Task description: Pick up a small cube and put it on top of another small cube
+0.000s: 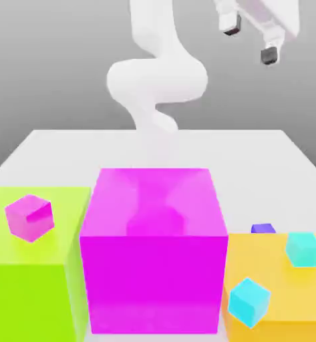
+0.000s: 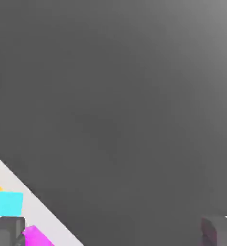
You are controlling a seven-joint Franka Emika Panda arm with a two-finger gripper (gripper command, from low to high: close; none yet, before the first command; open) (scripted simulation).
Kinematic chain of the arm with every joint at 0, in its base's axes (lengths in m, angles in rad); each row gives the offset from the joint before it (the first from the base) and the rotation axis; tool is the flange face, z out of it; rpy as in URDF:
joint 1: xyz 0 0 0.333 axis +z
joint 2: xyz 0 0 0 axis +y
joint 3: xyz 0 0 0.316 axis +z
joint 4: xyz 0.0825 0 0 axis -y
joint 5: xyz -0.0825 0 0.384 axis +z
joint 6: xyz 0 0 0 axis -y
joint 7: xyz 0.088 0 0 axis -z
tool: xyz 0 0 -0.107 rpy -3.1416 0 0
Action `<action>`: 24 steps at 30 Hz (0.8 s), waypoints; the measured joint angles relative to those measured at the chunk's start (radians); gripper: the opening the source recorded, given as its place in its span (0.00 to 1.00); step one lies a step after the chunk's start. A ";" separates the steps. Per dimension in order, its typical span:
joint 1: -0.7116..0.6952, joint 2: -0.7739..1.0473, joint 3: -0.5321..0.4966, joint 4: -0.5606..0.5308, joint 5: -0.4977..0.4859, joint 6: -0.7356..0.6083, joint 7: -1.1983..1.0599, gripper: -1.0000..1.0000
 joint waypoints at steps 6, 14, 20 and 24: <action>0.063 0.102 0.003 -0.056 -0.057 0.050 -0.200 0.50; 0.152 0.232 -0.012 -0.133 -0.106 0.124 -0.489 0.50; 0.220 0.319 -0.026 -0.192 -0.113 0.184 -0.727 0.50; 0.263 0.371 -0.030 -0.233 -0.100 0.228 -0.899 0.50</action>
